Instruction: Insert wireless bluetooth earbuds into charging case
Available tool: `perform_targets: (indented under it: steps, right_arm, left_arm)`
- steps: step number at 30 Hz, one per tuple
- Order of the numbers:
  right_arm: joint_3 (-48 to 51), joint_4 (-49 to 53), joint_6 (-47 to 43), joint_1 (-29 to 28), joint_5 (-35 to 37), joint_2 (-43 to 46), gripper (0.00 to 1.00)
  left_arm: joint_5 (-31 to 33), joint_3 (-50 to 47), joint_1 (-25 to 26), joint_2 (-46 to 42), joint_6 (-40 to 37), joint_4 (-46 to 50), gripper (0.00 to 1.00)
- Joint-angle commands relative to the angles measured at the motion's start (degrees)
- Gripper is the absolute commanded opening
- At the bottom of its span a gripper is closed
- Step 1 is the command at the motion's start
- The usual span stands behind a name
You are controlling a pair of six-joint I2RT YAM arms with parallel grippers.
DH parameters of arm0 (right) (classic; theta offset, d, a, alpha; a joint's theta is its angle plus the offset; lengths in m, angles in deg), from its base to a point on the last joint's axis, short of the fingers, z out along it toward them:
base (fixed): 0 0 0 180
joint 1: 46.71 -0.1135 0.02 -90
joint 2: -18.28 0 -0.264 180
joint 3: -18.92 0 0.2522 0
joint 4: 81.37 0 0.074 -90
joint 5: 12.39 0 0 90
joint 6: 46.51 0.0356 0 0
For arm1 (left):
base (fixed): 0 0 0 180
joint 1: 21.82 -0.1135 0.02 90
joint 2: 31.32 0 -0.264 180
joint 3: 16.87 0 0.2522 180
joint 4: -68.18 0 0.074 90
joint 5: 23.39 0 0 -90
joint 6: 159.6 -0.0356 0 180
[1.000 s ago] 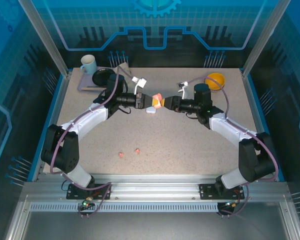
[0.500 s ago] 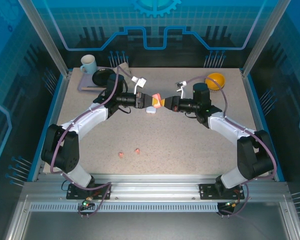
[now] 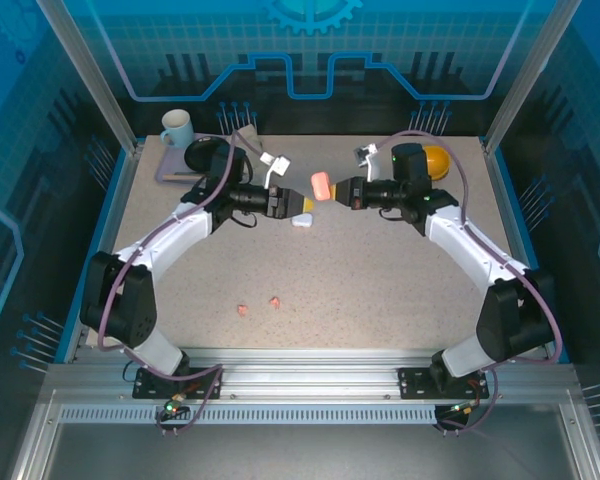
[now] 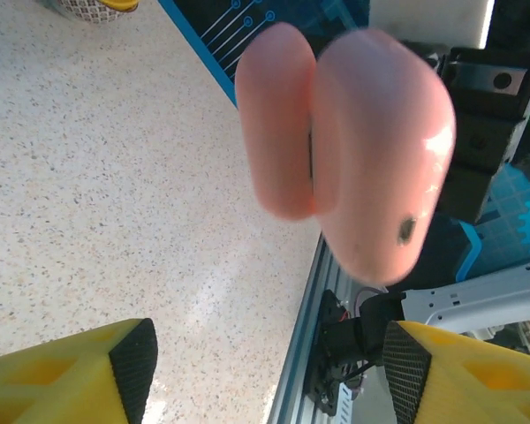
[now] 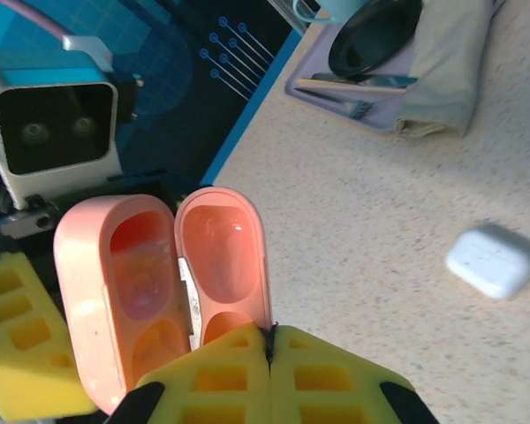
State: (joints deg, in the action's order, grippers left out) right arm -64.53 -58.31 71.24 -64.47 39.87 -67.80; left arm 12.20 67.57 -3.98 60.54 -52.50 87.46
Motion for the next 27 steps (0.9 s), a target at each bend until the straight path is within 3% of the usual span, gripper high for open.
perform_targets:
  steps: [1,9,17,27]
  right_arm:
    - [-5.2,13.4,-12.2,0.8,2.5,1.2,0.00]
    - [-12.6,26.7,-30.3,-2.4,11.8,-2.3,0.00]
    - [-18.4,32.7,-39.7,-8.1,21.6,-8.0,0.00]
    - [-23.3,31.8,-41.9,-10.2,19.8,-16.0,0.00]
  left_arm:
    - [-2.6,5.4,-1.9,-2.7,-9.1,12.7,0.74]
    - [-7.5,20.7,-2.8,6.5,-26.8,41.1,0.79]
    - [-6.1,24.3,-3.3,13.4,-31.4,46.8,0.82]
    - [-6.4,27.7,-4.4,19.8,-36.5,53.5,0.75]
